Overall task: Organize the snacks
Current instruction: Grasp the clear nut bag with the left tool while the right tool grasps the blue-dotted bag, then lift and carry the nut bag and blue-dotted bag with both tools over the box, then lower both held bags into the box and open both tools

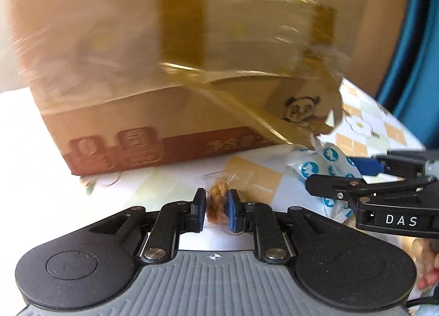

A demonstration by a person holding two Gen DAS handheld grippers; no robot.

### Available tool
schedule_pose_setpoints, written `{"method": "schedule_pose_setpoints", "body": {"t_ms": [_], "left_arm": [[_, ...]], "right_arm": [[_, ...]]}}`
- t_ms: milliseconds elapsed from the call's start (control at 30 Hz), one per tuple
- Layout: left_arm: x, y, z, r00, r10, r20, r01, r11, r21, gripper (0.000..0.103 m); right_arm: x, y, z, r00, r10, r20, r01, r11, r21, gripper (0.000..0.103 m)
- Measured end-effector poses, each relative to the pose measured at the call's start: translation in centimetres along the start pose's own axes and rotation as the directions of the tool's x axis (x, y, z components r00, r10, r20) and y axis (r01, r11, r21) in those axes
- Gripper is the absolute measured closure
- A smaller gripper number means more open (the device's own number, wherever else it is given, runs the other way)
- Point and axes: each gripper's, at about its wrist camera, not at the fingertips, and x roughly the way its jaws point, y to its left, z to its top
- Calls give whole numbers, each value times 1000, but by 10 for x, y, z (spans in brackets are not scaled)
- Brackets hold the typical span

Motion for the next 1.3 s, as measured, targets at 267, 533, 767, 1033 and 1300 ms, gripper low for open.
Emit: {"method": "schedule_pose_setpoints", "body": {"t_ms": [267,533,767,1033,1300], "left_arm": [[-37,35,-12,998,39,58,-30,988,-149,85],[-70,56,-6,986,102,133,-68,968,-240,85],[-126,73,17,941,208,269,-145,961,-237,85],[-189,82,64,856,250,453,-155,959,-237,85],[-191,65,122,826,178,534,-109,981,-158,85]], "right_arm": [[-3,-3,3,1000,7,-7,-6,999,37,58],[-22,-12,8,999,-26,38,23,997,72,59],[-60,-26,26,984,-102,146,87,991,105,59],[-112,-38,76,926,-141,351,108,988,113,59],[-129,-24,144,877,-36,479,47,999,-11,59]]}}
